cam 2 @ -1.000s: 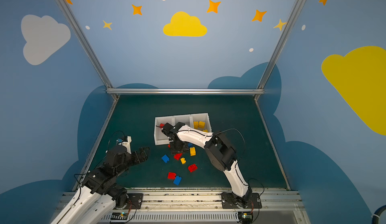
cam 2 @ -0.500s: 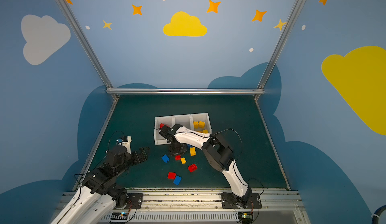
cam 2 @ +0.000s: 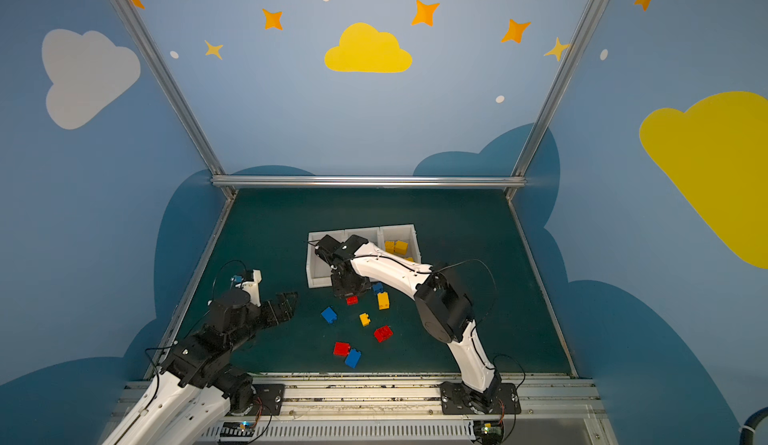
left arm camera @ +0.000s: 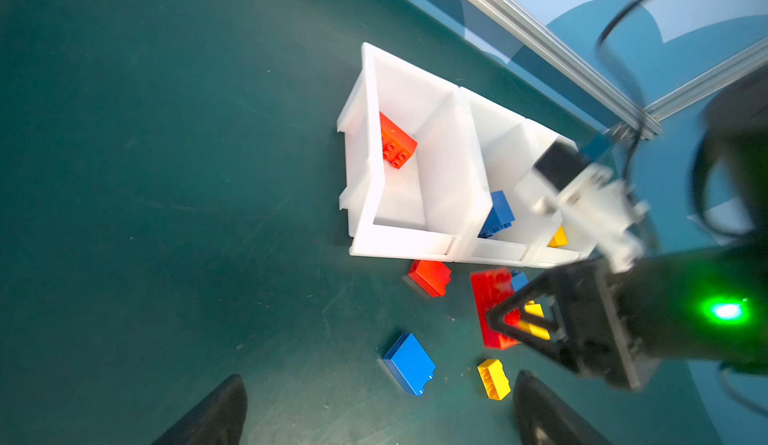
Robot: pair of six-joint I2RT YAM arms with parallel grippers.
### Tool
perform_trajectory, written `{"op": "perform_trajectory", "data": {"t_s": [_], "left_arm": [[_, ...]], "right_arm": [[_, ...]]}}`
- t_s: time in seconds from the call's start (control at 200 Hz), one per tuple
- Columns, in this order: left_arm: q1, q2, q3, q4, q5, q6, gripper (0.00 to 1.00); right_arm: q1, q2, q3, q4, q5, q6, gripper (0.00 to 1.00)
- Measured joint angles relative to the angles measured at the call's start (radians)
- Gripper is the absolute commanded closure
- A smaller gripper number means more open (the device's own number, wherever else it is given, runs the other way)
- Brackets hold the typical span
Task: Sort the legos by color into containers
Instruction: 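Lift the red brick with the right gripper into the nearest compartment and release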
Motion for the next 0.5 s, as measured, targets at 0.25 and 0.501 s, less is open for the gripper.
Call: {"op": "perform_trajectory", "data": {"t_s": [0.25,0.501], "left_arm": [[0.000,0.020,0.000,0.040,0.043,0.024,0.01],[0.000,-0.049,-0.018,0.139,0.128,0.050,0.01]], "right_arm": [[-0.043,0.057,0.272,-0.008,-0.010,-0.100,0.77],[-0.074,0.207,0.393,-0.005,-0.046,-0.151,0.75]]}}
